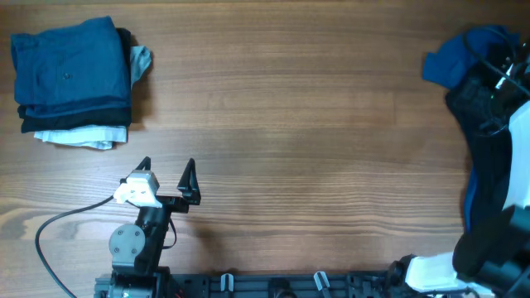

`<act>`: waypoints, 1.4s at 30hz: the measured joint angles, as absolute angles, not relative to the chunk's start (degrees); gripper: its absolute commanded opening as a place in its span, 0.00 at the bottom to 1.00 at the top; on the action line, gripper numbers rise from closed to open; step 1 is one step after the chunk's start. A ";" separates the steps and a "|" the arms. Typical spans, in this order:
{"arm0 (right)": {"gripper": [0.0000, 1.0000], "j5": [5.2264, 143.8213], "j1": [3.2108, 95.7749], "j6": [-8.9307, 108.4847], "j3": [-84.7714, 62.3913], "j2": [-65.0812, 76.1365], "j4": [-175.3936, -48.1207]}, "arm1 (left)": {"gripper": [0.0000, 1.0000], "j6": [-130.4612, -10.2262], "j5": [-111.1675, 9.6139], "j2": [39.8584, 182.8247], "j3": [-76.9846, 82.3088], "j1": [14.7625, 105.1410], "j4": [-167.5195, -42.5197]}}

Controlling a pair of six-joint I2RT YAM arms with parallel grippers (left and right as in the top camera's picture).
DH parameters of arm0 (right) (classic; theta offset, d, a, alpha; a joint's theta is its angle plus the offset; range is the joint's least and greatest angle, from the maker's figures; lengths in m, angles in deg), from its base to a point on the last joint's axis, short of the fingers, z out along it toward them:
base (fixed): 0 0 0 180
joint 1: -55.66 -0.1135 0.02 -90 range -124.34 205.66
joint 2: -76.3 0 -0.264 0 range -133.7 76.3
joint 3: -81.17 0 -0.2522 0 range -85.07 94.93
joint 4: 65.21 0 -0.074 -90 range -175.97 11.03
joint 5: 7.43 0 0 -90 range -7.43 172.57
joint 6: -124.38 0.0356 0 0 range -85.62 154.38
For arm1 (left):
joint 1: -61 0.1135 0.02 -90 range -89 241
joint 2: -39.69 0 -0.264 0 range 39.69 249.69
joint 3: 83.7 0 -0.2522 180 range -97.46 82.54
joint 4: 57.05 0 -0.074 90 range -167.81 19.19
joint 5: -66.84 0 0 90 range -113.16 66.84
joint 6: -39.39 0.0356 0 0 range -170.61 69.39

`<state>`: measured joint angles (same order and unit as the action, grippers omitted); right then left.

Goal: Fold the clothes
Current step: 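Reach the right gripper into the right clothes pile and grasp a dark shirt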

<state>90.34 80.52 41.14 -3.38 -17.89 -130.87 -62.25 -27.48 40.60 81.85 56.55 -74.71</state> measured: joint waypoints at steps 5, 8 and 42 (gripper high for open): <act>0.73 89.33 89.41 40.64 -3.38 -26.48 -126.17 | 1.00 -62.25 -27.48 40.60 81.85 56.55 -74.71; 0.66 88.48 94.09 40.73 -3.38 -30.35 -124.29 | 1.00 -62.25 -27.48 40.60 81.85 56.55 -74.71; 0.48 90.99 102.07 40.53 -4.45 -38.59 -119.57 | 1.00 -62.25 -27.48 40.60 81.85 56.55 -74.71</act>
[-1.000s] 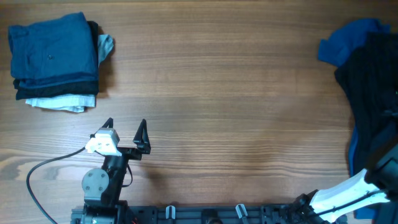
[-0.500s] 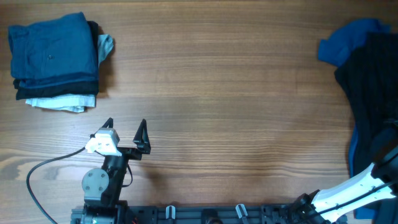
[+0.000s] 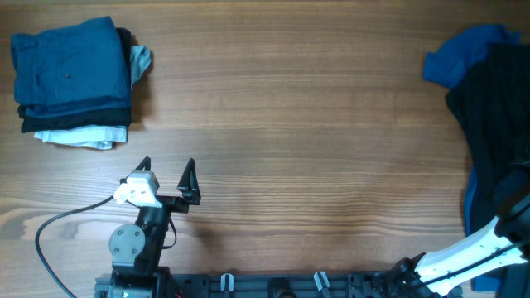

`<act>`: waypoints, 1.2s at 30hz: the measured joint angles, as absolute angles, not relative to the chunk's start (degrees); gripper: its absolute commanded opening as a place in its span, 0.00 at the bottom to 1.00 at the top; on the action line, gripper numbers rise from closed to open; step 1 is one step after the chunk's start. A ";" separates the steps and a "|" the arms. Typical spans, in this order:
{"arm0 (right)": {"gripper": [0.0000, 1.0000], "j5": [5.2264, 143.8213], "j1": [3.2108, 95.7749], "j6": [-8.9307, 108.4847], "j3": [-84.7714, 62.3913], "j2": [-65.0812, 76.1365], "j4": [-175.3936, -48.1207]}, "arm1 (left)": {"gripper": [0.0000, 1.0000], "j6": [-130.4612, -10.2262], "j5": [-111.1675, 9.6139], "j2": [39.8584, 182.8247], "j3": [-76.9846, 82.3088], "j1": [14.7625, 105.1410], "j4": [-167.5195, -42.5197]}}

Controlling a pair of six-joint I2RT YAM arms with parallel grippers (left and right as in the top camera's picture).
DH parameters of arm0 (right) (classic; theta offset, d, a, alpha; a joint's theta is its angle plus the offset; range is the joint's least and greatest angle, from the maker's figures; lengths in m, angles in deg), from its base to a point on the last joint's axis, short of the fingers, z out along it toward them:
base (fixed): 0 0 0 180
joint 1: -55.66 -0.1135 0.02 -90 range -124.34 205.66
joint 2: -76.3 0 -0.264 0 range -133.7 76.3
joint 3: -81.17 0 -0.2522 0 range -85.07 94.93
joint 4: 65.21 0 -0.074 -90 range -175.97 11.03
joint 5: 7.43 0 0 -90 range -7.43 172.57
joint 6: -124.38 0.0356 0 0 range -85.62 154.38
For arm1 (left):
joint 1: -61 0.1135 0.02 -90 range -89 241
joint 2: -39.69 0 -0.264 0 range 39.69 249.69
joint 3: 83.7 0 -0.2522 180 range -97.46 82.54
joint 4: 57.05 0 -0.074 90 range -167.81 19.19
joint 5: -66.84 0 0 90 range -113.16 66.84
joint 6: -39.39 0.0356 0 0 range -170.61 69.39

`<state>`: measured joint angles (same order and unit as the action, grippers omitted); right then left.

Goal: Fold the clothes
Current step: 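Reach the right gripper into the right clothes pile and grasp a dark shirt, then pull the dark shirt out with the right gripper and drop it mid-table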

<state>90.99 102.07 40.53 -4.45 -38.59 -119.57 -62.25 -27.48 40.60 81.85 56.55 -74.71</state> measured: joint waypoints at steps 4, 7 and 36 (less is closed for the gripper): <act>0.48 92.09 102.07 40.53 -4.45 -38.59 -119.11 | 1.00 -62.25 -27.48 40.60 81.85 56.55 -74.71; 0.48 92.11 102.07 40.55 -4.60 -38.59 -118.70 | 1.00 -62.25 -27.48 40.60 81.85 56.55 -74.71; 0.04 75.04 62.49 53.91 6.20 -20.49 -128.99 | 1.00 -62.25 -27.48 40.60 81.85 56.55 -74.69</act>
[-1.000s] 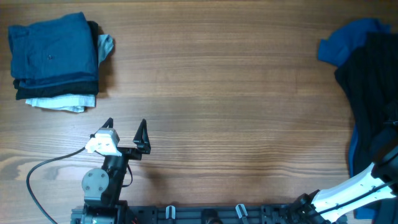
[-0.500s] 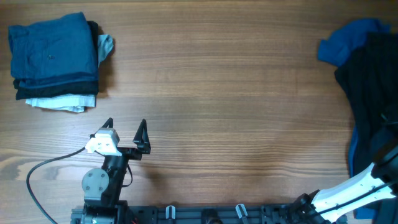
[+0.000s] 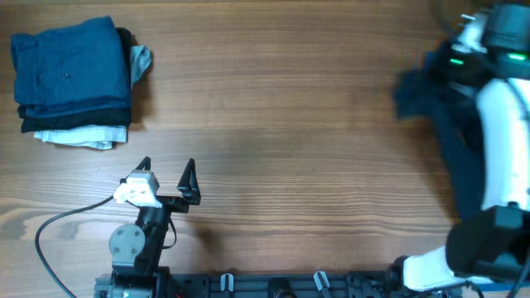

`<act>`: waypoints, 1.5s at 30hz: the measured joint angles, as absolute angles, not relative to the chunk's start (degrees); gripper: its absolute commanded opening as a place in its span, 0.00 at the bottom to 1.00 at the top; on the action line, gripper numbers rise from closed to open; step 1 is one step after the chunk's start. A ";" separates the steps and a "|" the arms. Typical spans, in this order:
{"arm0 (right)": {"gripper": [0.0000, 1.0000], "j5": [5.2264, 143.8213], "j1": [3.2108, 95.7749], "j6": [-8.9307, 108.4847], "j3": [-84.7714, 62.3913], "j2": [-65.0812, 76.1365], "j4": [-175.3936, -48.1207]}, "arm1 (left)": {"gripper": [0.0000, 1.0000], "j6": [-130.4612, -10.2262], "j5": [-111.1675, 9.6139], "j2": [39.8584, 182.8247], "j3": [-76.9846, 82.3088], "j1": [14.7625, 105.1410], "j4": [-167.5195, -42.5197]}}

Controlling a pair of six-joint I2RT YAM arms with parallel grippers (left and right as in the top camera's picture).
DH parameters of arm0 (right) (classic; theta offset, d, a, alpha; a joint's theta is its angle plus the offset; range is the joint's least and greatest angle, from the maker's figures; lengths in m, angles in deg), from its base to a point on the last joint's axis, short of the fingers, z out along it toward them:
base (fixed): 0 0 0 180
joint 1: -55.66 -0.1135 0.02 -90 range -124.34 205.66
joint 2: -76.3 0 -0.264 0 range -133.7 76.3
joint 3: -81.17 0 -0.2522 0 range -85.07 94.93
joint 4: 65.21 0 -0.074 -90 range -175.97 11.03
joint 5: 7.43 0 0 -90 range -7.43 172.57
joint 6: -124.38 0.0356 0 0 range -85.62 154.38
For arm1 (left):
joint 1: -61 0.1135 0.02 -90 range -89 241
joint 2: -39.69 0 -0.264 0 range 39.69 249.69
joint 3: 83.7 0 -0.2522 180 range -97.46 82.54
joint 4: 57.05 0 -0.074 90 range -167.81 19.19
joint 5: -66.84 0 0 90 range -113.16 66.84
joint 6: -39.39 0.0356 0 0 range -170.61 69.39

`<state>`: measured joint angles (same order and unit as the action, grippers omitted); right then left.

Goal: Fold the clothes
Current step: 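Pull the dark shirt out with the right gripper and drop it mid-table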

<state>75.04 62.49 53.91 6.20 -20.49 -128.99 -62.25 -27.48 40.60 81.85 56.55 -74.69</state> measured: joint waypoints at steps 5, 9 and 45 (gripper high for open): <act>0.04 73.55 39.67 57.36 6.28 -30.22 -117.17 | 1.00 -62.25 -27.48 40.71 81.85 56.55 -74.71; 0.04 72.72 27.47 57.78 6.26 -40.60 -114.15 | 1.00 -62.25 -27.48 40.75 81.85 56.55 -74.71; 0.69 54.21 26.97 47.70 9.91 -36.12 -113.19 | 1.00 -62.25 -24.46 40.75 81.87 56.55 -73.53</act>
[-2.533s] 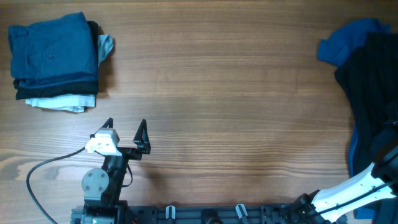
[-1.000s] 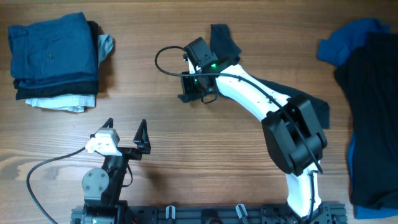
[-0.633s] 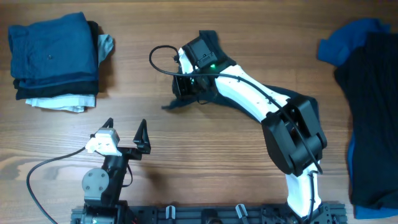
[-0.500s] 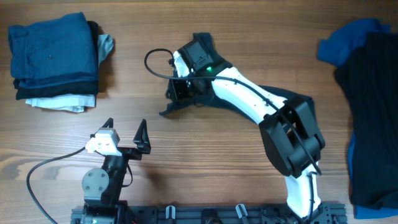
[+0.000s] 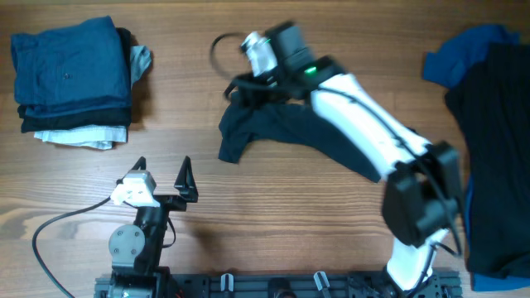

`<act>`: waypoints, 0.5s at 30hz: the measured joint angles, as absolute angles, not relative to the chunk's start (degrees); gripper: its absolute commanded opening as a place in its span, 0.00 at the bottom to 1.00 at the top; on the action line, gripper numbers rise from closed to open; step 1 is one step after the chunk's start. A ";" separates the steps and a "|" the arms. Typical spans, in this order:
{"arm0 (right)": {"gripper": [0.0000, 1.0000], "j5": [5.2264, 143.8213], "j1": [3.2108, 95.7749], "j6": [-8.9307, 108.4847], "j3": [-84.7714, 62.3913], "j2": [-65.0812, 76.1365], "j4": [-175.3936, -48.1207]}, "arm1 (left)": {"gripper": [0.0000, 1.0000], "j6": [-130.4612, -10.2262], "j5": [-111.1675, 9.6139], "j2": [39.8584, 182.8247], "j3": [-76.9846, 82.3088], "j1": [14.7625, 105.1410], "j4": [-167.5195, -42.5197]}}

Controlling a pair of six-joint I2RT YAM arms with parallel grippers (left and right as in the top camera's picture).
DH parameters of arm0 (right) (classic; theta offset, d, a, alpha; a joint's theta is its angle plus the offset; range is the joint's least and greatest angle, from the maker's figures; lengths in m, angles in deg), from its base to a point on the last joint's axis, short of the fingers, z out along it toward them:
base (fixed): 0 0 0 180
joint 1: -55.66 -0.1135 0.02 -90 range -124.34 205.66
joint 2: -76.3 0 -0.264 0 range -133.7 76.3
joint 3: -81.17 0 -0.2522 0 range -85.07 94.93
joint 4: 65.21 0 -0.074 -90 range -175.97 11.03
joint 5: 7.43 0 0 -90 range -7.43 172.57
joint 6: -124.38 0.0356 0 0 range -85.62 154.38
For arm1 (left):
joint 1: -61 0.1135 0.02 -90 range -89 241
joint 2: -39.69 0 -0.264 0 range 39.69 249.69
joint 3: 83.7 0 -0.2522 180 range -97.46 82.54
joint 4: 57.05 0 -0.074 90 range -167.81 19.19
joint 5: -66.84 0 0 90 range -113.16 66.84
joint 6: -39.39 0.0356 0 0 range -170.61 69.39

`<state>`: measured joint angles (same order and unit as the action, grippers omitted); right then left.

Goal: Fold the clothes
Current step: 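Pull the dark shirt out with the right gripper and drop it mid-table, then grasp the shirt's left end with the left gripper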

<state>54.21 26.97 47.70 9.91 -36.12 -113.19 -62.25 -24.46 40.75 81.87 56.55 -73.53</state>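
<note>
A dark navy garment (image 5: 286, 131) lies crumpled and partly lifted near the table's middle, stretching from upper left to lower right. My right gripper (image 5: 242, 88) is at its upper left end and shut on the cloth; the image there is blurred by motion. The right arm (image 5: 364, 124) reaches diagonally across from the lower right. My left gripper (image 5: 166, 172) stands open at the front left with nothing in it, well short of the garment. A stack of folded clothes (image 5: 73, 76), blue on top, sits at the far left.
A pile of unfolded blue and black clothes (image 5: 489, 141) covers the right edge of the table. A black cable (image 5: 50, 232) loops from the left arm's base at the front left. The arms' mounting rail (image 5: 273, 285) runs along the front edge.
My right gripper was at the far right by the unfolded pile with dark cloth trailing from it. It is now left of the table's middle with a dark garment spread below it. The left arm has not moved.
The right arm first stood over the unfolded pile at the right edge, then was almost out of view at the lower right. It was then at the pile's top with dark cloth shifted left. Now one dark garment is apart from the pile, near the middle.
</note>
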 measured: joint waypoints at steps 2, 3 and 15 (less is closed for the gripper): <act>0.70 55.06 30.84 47.50 10.68 -33.76 -116.03 | 1.00 -62.22 -25.44 40.75 81.92 56.55 -70.43; 0.70 56.02 31.91 47.48 10.81 -33.56 -117.28 | 1.00 -62.25 -26.23 40.75 81.92 56.55 -69.99; 0.67 68.07 38.29 45.78 10.70 -33.65 -118.87 | 1.00 -63.78 -34.95 70.48 54.48 56.55 -87.17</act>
